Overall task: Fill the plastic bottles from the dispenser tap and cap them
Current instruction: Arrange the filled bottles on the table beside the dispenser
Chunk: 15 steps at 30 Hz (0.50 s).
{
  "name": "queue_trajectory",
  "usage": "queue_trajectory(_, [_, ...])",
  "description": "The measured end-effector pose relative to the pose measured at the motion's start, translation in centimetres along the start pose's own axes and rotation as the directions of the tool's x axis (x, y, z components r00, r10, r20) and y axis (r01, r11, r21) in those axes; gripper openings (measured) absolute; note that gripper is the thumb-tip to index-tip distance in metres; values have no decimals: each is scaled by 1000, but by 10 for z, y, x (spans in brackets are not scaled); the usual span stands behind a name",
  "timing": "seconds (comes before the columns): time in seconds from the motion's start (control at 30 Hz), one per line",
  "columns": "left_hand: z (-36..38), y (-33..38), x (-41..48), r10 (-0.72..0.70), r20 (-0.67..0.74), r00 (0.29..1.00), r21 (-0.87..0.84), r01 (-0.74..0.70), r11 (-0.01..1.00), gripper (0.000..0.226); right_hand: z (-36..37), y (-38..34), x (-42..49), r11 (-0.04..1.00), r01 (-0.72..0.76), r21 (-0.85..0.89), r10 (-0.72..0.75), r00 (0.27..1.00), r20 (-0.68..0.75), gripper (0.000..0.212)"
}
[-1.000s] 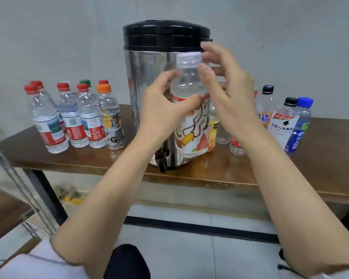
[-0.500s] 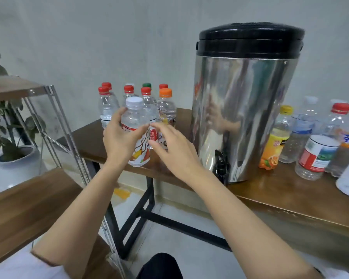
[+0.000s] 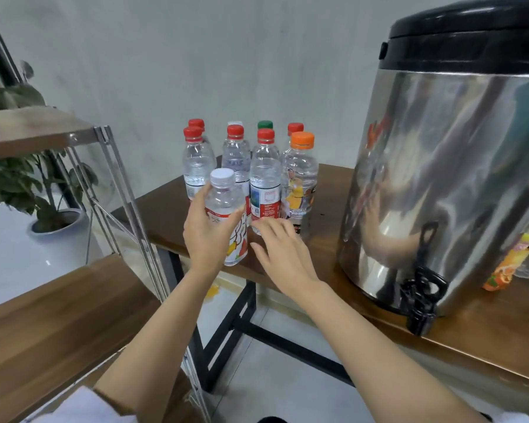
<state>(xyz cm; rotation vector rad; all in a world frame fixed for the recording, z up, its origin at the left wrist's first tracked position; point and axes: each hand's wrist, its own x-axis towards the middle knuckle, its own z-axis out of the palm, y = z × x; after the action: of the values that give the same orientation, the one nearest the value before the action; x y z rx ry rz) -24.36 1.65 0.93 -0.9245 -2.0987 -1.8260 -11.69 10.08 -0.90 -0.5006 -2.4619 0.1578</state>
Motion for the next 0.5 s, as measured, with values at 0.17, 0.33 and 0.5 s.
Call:
queue_trajectory(0.17, [-2, -15, -15, 40, 89, 995, 49, -44, 998, 102, 23, 10, 3, 996, 51, -78, -59, 992, -113, 39])
queue_trajectory(0.33, [-1, -32, -18, -1, 151, 988, -8, 2, 1000, 101, 28, 22, 6, 987, 88, -133, -105, 987, -125, 36])
queue_trajectory(0.5, [12, -27, -7, -29, 111, 993, 65, 22, 998, 99, 26, 27, 4, 981, 45, -188, -66, 992, -109, 41])
